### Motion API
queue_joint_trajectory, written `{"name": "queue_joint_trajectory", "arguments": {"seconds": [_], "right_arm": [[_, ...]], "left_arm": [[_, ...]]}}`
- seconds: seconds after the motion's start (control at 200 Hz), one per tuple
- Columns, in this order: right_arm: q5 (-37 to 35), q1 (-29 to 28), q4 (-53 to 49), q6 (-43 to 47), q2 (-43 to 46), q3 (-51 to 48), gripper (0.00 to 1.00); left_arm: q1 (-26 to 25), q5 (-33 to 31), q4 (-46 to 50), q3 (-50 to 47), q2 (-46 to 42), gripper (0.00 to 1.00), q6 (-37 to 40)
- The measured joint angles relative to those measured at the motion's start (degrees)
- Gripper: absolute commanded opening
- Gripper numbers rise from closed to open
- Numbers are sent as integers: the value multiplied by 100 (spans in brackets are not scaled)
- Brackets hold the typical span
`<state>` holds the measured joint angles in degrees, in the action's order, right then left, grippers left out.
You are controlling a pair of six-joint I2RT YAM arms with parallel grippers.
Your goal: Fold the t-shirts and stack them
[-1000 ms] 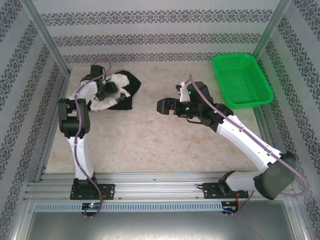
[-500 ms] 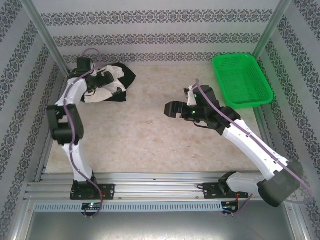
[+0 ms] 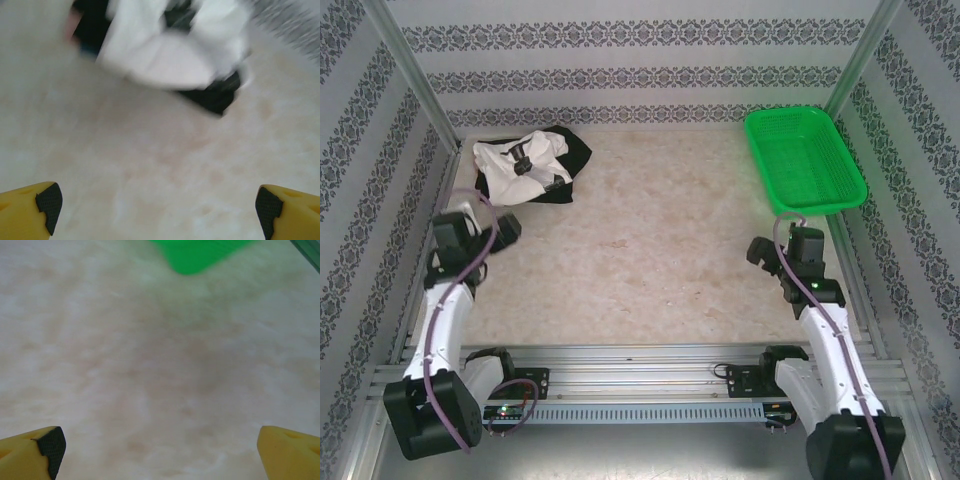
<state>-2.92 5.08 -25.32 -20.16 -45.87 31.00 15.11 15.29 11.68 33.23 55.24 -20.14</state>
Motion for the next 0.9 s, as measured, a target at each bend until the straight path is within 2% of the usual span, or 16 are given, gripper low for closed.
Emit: {"name": "queue_joint_trajectory", "arguments": {"seconds": [0.115,0.225,0.32,0.435,0.57,0.679,0.754,0.799,0.899], "right_arm": [[-203,234,704,240,9,-684,98],[330,227,1128,181,-26,-737,98],[922,109,1246,-70,-297,-437,98],[1572,-437,1198,-269,-800,127,97],[2041,-1097,1139,-531,-970,455,97],[2144,-1567,1021,-686,-968,529,97],[2149,-1775,931,-769,-968,595,97],[2142,-1862,874,-822,-968,645,97],[2087,-2009,748,-914,-962,737,98]], "left_arm": [[0,-393,-247,-990,-245,100,-170],[0,-485,-721,-1104,-258,100,-428],[0,-407,-1067,-671,-72,100,-586],[2,-74,-1246,667,964,100,-719],[2,503,-1290,2852,2789,81,-870],[33,885,-1285,4299,4138,53,-981],[103,1115,-1325,4896,4889,39,-1106],[153,1213,-1320,5206,5348,35,-1226],[227,1346,-1250,5735,6203,35,-1318]]}}
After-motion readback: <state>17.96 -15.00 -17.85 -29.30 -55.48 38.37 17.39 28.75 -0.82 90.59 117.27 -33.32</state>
